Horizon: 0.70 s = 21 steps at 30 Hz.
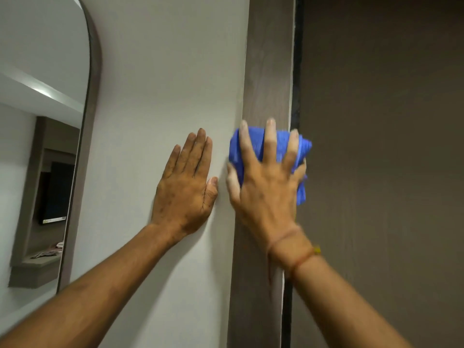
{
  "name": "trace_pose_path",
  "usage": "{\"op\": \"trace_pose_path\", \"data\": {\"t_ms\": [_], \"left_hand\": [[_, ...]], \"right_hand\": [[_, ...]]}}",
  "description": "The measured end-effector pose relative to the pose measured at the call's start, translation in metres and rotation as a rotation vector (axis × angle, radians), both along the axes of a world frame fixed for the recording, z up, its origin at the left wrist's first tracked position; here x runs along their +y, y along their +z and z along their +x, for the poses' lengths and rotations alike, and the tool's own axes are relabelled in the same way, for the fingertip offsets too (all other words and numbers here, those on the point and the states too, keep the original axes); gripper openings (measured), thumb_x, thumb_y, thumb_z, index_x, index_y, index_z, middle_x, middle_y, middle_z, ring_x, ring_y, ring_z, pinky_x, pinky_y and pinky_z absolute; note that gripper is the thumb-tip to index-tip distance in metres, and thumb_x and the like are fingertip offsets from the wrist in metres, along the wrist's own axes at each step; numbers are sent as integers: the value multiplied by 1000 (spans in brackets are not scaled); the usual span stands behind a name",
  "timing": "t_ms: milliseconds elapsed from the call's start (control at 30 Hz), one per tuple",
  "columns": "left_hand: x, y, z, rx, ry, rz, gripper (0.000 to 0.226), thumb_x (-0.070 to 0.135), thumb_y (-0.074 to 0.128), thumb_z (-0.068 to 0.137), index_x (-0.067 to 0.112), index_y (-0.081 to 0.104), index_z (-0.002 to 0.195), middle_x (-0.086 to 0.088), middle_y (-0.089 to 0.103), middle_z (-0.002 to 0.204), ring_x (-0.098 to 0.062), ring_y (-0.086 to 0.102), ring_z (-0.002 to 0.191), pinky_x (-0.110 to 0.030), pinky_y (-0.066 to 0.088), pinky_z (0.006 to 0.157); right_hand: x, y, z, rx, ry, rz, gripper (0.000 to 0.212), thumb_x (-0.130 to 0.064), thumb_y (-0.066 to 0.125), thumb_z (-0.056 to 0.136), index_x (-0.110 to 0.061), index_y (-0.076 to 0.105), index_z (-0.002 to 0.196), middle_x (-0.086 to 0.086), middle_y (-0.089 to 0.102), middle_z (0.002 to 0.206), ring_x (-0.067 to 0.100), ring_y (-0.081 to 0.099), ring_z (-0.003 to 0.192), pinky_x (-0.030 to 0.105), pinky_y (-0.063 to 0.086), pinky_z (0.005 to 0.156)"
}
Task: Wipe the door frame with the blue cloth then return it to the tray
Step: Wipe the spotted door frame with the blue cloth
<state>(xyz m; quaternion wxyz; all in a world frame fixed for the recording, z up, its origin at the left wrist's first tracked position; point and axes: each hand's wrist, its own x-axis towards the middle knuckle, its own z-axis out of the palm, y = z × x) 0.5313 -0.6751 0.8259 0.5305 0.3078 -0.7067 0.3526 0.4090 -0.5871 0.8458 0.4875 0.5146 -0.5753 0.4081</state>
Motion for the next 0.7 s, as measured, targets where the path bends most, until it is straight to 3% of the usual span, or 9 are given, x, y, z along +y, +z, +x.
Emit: {"op": "trace_pose_path", "data": {"t_ms": [133,233,300,367,433,533,600,700], "left_hand": [[-3,-3,0,14,-7,18,64,38,18,92,13,-1,148,-7,-2,158,-18,-4,146,-38,4,119],[7,-7,2,26,-88,79,63,34,21,92,13,0,148,-5,-5,158,-15,-9,145,-33,-2,119],[28,-15,1,111,-286,196,62,30,27,91,12,7,147,-3,2,158,-10,-5,144,-25,-2,118],[57,-36,-2,258,-512,299,59,27,34,89,11,25,145,-2,22,155,-10,15,143,-17,11,114],[89,-67,-7,354,-650,344,49,28,43,86,15,47,134,1,49,139,-9,46,127,-13,30,103],[138,-114,-28,402,-914,714,39,49,53,84,27,62,115,14,67,111,13,61,92,1,41,76],[165,-140,-51,294,-1072,1083,45,61,57,73,31,67,105,18,72,94,16,62,79,0,44,66],[202,-182,-98,-105,-1166,1355,26,51,57,77,30,69,86,6,73,72,-3,63,62,-23,52,61]], "right_hand": [[-2,54,5,-44,-23,-29,67,-47,40,90,-30,9,147,15,8,157,50,4,139,75,25,99],[-3,24,8,-55,-23,-40,65,-45,39,90,-30,11,147,15,10,157,48,4,140,73,25,100],[4,-13,7,-73,23,-22,65,-41,42,88,-32,15,147,13,13,157,46,5,141,71,28,100],[16,-56,2,-117,129,2,67,-33,51,83,-31,24,145,12,20,156,44,12,140,64,31,102],[32,-97,-6,-234,332,-21,64,-28,55,82,-28,33,142,11,28,152,39,23,138,53,28,110],[71,-156,-22,-456,508,-116,57,-38,43,87,-27,31,142,2,34,148,19,29,137,42,27,111],[107,-194,-37,-497,456,-128,60,-42,45,87,-25,30,143,1,35,148,18,32,137,40,30,108],[171,-251,-61,-542,308,17,73,-34,53,83,-22,18,146,4,28,151,21,26,140,41,29,110]]}}
